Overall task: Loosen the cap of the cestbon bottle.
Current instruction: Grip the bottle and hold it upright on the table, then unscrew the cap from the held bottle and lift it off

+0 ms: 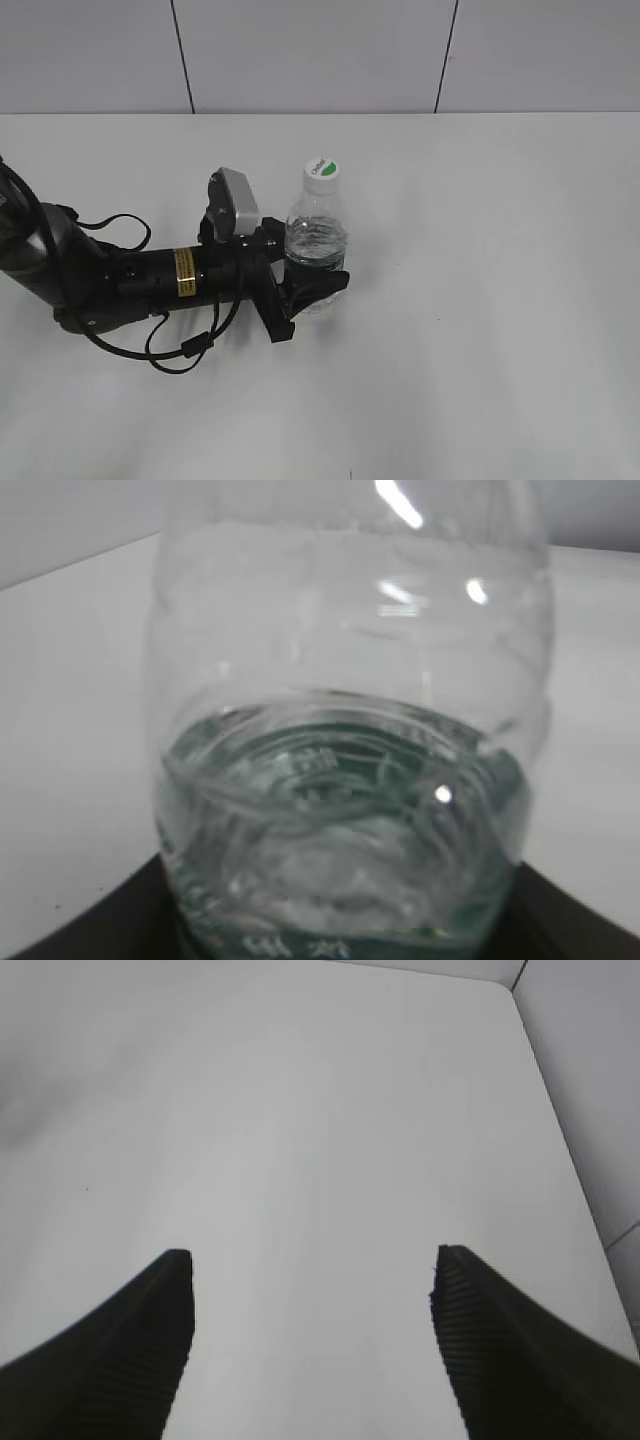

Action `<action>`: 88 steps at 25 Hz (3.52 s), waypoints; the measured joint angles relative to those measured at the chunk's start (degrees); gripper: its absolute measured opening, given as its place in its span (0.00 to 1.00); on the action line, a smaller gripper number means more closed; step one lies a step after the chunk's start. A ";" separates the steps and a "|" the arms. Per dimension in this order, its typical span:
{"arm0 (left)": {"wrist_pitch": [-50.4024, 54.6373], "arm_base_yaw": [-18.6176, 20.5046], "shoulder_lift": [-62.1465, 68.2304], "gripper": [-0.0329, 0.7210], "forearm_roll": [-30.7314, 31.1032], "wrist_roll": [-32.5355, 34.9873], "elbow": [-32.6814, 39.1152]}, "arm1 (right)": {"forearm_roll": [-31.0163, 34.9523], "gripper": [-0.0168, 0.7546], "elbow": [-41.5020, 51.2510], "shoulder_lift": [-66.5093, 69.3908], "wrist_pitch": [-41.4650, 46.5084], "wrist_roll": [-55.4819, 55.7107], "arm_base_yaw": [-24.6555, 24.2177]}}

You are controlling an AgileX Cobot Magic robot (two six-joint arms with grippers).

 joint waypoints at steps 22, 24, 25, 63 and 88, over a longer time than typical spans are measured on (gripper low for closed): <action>0.13 0.00 0.00 0.59 -2.30 0.00 0.07 | 11.24 0.75 -41.80 64.44 -5.59 -7.54 0.00; 0.13 0.00 0.00 0.59 -2.43 0.00 0.07 | 11.33 0.75 -45.80 68.85 -2.47 -6.25 0.00; 0.13 0.00 0.00 0.59 -2.48 0.00 0.07 | 11.26 0.75 -48.00 71.20 -0.09 -5.19 0.00; 0.19 0.00 0.00 0.59 -2.88 0.00 0.09 | 0.80 0.75 -59.46 86.80 14.90 12.39 31.63; 0.23 0.00 0.00 0.59 -3.13 0.00 0.09 | 6.22 0.75 -79.93 105.84 15.32 14.40 38.69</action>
